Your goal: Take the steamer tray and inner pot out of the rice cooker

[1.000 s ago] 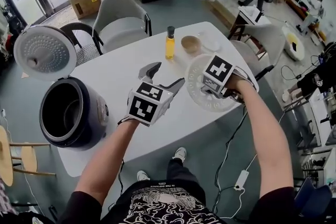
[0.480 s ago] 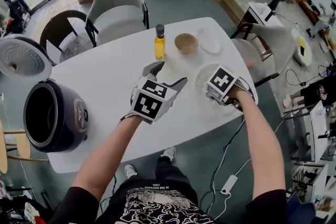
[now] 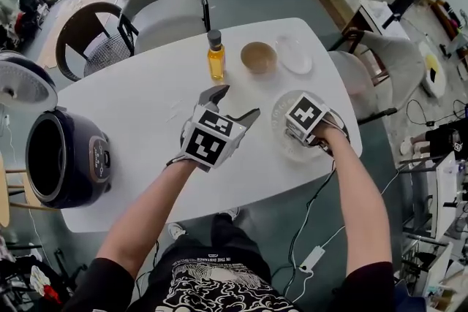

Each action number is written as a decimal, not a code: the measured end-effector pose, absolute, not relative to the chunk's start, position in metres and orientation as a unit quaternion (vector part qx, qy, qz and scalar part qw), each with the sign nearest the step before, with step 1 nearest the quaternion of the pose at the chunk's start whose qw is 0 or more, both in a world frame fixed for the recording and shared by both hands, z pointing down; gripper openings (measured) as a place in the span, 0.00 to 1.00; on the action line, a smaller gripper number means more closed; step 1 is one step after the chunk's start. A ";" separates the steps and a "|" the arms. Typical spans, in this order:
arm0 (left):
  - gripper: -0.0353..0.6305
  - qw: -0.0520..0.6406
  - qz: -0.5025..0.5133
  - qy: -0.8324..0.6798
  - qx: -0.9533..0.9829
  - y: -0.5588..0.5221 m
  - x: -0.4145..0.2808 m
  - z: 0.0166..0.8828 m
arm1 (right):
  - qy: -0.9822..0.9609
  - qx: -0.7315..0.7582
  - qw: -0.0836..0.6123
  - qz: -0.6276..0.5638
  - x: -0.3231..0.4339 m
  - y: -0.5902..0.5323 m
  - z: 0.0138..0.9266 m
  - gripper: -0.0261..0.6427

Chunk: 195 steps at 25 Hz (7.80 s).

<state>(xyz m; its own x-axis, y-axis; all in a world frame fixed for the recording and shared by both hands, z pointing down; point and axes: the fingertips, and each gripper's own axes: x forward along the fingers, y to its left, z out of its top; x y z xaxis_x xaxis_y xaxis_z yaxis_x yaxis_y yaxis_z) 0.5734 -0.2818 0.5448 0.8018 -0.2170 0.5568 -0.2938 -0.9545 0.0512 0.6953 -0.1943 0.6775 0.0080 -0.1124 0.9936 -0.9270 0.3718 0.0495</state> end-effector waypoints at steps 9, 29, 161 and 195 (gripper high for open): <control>0.59 0.078 0.295 -0.152 0.940 -0.289 0.573 0.558 | -0.607 0.425 0.573 0.351 0.708 -0.203 0.693 0.47; 0.59 0.078 0.277 -0.189 0.939 -0.301 0.539 0.525 | -0.647 0.438 0.521 0.344 0.678 -0.211 0.651 0.47; 0.12 0.498 0.094 -0.316 0.802 -0.389 -0.214 0.391 | -0.792 0.398 0.096 0.452 0.003 -0.380 0.396 0.12; 0.12 0.376 0.007 -0.392 0.840 -0.313 -0.105 0.260 | -0.862 0.364 0.010 0.353 0.120 -0.320 0.259 0.11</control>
<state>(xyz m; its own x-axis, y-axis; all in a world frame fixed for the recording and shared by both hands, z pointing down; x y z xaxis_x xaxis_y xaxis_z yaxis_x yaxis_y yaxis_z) -0.1050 -0.3129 0.2605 0.6930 -0.6529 0.3057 -0.6628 -0.4103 0.6263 0.1200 -0.3196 0.2591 -0.7352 -0.6199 0.2742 -0.6341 0.4862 -0.6012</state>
